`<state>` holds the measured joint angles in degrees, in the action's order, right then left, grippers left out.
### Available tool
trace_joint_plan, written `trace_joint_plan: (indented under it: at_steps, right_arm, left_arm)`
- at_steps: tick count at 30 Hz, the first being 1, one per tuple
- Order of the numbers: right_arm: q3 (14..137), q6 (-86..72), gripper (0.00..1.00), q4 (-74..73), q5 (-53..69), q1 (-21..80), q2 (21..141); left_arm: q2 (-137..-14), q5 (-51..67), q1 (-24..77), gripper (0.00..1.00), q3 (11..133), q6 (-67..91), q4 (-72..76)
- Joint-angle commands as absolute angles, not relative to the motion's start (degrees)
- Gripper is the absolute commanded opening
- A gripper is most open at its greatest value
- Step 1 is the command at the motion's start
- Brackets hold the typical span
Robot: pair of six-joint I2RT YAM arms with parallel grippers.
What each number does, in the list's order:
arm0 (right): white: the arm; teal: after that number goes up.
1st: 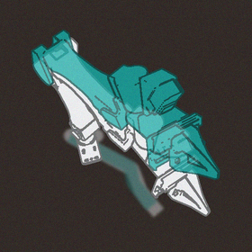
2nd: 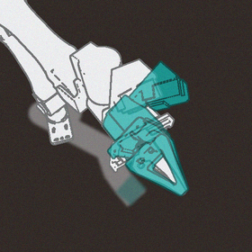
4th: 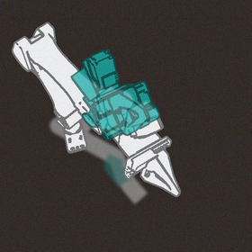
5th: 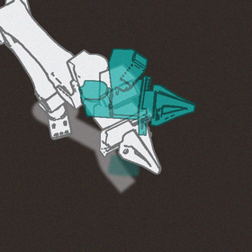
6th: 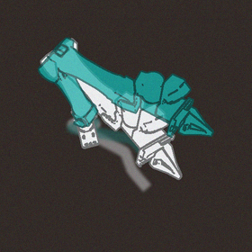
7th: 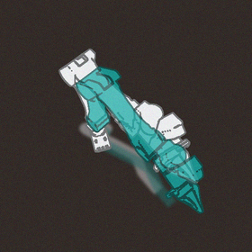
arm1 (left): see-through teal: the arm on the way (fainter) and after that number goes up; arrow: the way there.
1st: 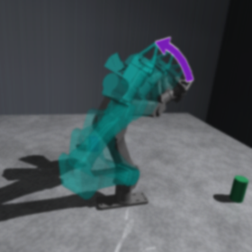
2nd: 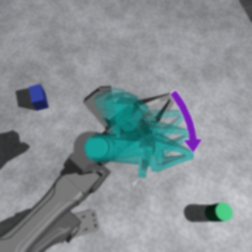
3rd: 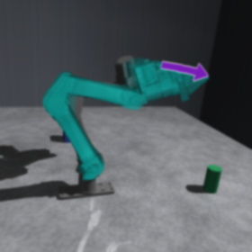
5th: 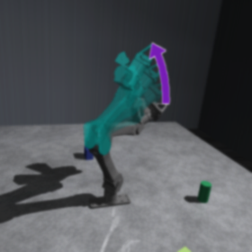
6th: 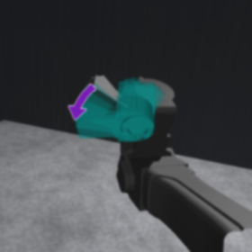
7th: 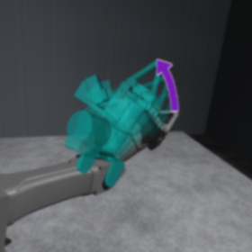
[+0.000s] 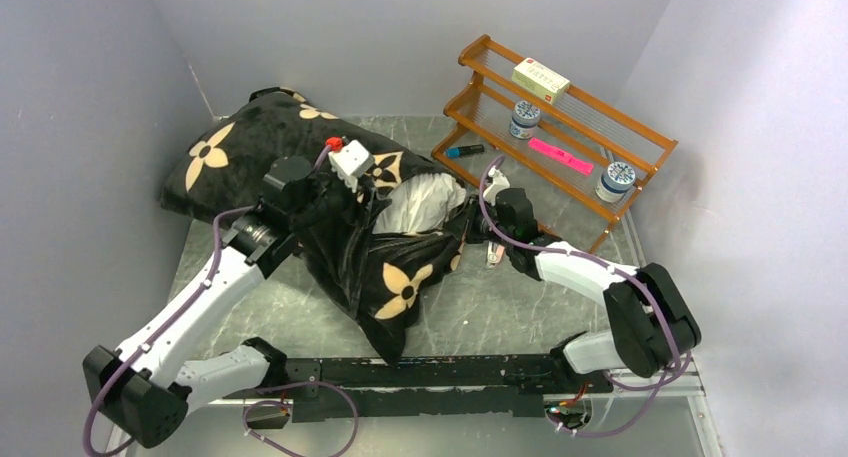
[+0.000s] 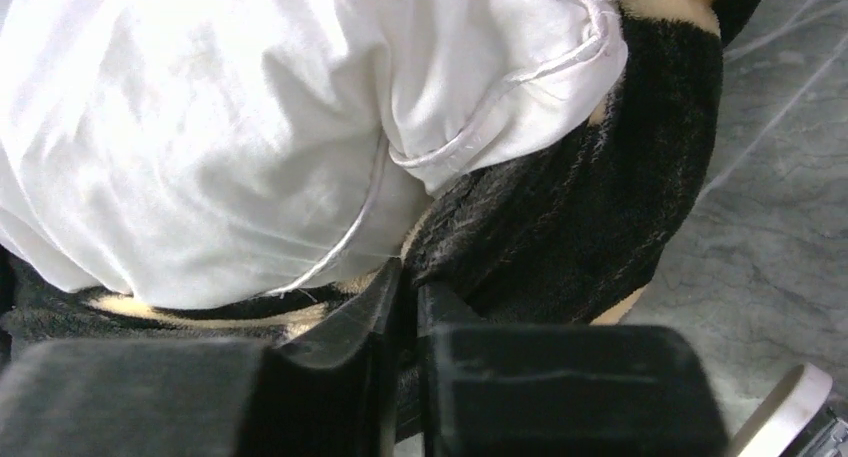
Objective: Remove the pillowcase from the pillow
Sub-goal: Remove the pillow from the pillowcase.
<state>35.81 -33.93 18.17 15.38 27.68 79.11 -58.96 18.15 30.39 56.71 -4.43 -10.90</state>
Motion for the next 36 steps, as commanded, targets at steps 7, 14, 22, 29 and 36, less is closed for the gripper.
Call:
trace_joint_plan:
  at_steps: [7,14,22,29,36]
  right_arm:
    - [36.96,-30.69,0.44,8.19,14.40,27.41,70.46]
    - [36.08,-31.44,0.65,3.60,5.16,26.69,67.32]
    - [32.82,-34.81,0.86,4.06,0.14,23.57,65.35]
    - [30.50,-35.24,0.92,4.57,-2.25,20.79,62.54]
    - [30.45,-34.28,0.92,5.49,-1.31,20.70,61.55]
  left_arm:
    - [-67.20,11.37,42.07,0.71,65.32,-7.84,-16.51]
    - [-76.88,8.30,45.74,0.76,73.07,-6.63,-19.90]
    - [-90.34,-11.11,51.85,0.85,88.35,-7.54,-25.28]
    - [-99.04,-18.79,53.35,0.89,94.06,-9.59,-27.39]
    - [-103.81,-21.69,54.17,0.91,95.60,-11.06,-27.03]
